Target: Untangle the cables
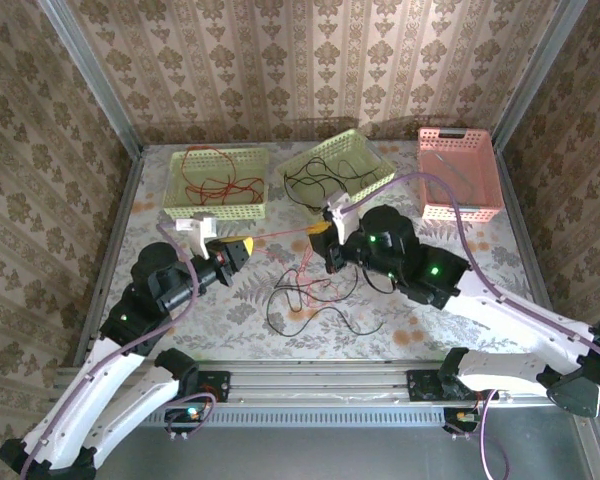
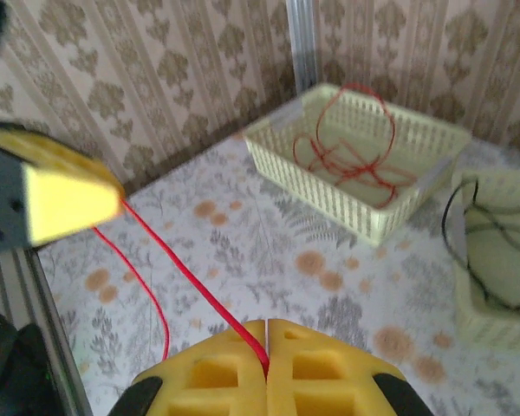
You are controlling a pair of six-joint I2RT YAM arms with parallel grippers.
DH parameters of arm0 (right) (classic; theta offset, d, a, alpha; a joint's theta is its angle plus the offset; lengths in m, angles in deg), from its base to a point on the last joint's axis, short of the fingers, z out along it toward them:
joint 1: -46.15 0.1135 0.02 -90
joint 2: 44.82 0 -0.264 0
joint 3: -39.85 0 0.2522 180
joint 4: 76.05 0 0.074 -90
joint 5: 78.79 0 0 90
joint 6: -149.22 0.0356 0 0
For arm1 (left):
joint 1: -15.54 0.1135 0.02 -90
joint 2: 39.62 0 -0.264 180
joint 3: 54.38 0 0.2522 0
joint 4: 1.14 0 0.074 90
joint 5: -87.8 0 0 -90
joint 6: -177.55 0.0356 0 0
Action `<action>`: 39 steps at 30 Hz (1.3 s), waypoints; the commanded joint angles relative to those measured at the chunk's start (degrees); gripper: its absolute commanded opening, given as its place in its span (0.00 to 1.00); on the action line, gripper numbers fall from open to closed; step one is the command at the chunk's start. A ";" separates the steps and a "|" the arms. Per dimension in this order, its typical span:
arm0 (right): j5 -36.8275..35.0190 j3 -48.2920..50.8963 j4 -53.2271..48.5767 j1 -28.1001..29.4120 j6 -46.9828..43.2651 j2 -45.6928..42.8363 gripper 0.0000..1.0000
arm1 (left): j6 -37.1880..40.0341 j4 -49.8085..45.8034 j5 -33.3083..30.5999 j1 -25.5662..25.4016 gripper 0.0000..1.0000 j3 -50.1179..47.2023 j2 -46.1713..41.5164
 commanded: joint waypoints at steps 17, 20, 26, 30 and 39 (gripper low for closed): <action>-13.48 -3.39 -4.81 -2.98 -2.68 -3.03 0.00 | 4.73 -9.34 -1.32 15.63 0.00 16.76 10.22; -10.85 -1.17 -4.59 -2.97 -0.51 -2.30 0.00 | 1.50 -5.74 1.86 17.62 0.00 12.34 10.98; -8.51 -0.27 -3.08 -3.01 4.89 0.57 0.00 | 0.79 1.60 10.33 12.58 0.58 5.78 11.49; -3.50 -1.09 -2.45 -2.93 5.74 2.67 0.00 | 5.85 5.23 3.06 2.44 0.81 3.49 10.08; 4.67 -3.70 -5.32 -2.91 7.82 4.14 0.00 | 15.15 5.84 9.88 -3.07 0.79 7.99 17.67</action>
